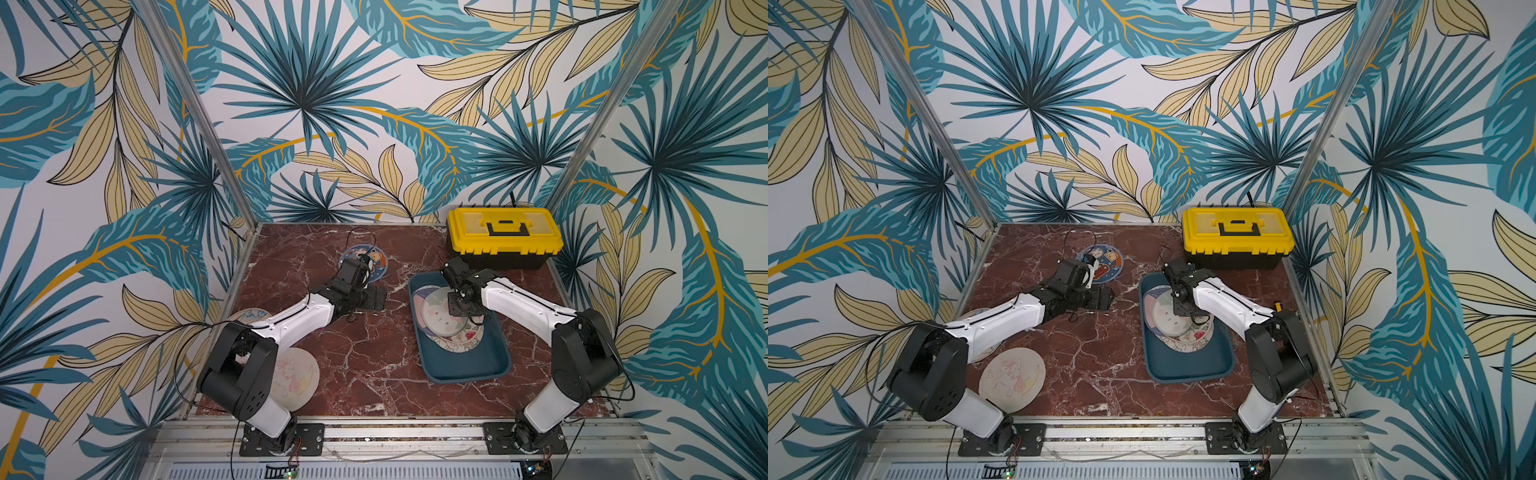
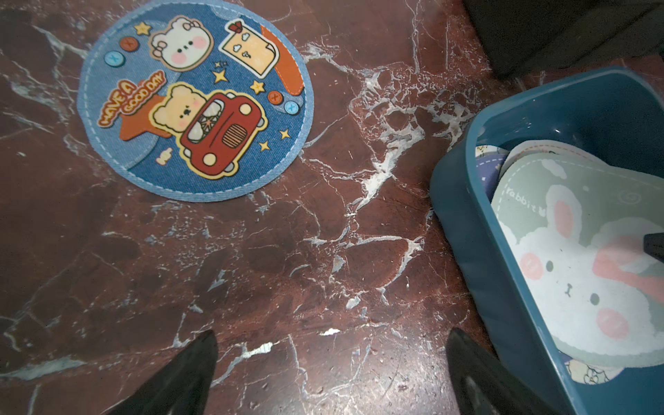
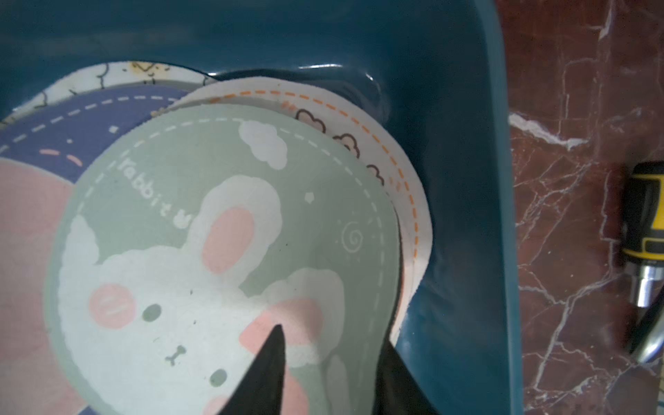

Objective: Put the coasters into the storage box
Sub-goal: Place the coaster in the storage box.

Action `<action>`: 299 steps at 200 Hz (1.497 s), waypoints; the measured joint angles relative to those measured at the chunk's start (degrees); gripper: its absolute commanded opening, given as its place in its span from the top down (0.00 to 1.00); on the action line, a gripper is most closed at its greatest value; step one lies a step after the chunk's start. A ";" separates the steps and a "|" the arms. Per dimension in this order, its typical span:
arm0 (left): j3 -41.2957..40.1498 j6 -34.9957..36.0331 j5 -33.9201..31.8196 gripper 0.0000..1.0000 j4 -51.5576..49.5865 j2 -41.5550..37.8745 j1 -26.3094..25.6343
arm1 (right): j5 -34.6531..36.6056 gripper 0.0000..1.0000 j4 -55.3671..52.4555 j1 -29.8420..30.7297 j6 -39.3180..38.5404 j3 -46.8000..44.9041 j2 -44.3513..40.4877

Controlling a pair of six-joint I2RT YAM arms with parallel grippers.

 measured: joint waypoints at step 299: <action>32.35 4.13 -9.20 0.01 -21.11 26.84 2.47 | -8.17 0.22 10.12 -0.04 -5.42 0.90 -10.23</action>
